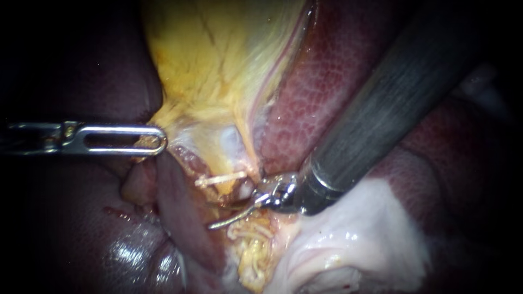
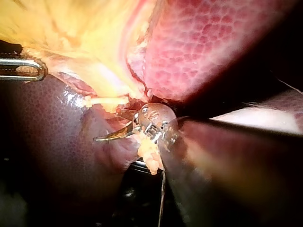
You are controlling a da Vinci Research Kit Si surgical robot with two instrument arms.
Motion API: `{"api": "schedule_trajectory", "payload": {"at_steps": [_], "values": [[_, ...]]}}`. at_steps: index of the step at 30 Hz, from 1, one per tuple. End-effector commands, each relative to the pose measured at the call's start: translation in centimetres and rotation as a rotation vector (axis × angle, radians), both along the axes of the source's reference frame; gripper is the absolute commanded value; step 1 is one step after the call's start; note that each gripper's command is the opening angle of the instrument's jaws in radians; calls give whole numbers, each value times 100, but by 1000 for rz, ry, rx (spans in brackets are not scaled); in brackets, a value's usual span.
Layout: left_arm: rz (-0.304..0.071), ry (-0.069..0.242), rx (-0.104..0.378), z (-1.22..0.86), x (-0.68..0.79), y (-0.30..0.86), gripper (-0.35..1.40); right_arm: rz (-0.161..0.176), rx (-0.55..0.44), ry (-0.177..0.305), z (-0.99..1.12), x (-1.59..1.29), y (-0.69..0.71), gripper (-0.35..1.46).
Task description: Go back from the cut left tube
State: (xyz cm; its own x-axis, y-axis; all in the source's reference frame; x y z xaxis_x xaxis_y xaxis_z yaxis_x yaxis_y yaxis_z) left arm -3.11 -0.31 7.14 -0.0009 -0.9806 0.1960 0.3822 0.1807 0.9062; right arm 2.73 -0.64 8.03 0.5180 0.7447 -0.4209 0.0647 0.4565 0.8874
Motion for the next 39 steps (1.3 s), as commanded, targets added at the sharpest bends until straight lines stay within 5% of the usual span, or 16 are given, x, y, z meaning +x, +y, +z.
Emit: {"api": "schedule_trajectory", "payload": {"at_steps": [1, 8, 12, 16, 20, 24, 29, 34, 39], "values": [[0, 0, 0, 0, 0, 0, -35, 3, 0, -2, 0, 0, 0, 113], [0, 0, 0, 0, 0, 0, -35, -1, -20, 10, -2, -3, -1, 119], [0, 0, 0, 0, 0, 0, -35, -23, -129, 78, -11, -17, -2, 141], [0, 0, 0, 0, 0, 0, -35, -31, -192, 117, -25, -47, -1, 143], [0, 0, 0, 0, 0, 0, -35, -5, -244, 128, -43, -82, 20, 143], [0, 0, 0, 0, 0, 0, -35, 40, -297, 120, -69, -115, 57, 143], [0, 0, 0, 1, 0, 0, -35, 76, -358, 109, -97, -144, 89, 143], [-2, 2, -3, 5, -3, -2, -35, 96, -394, 107, -112, -154, 106, 143], [-6, 5, -8, 12, -9, -6, -35, 97, -405, 117, -118, -156, 106, 143]]}}
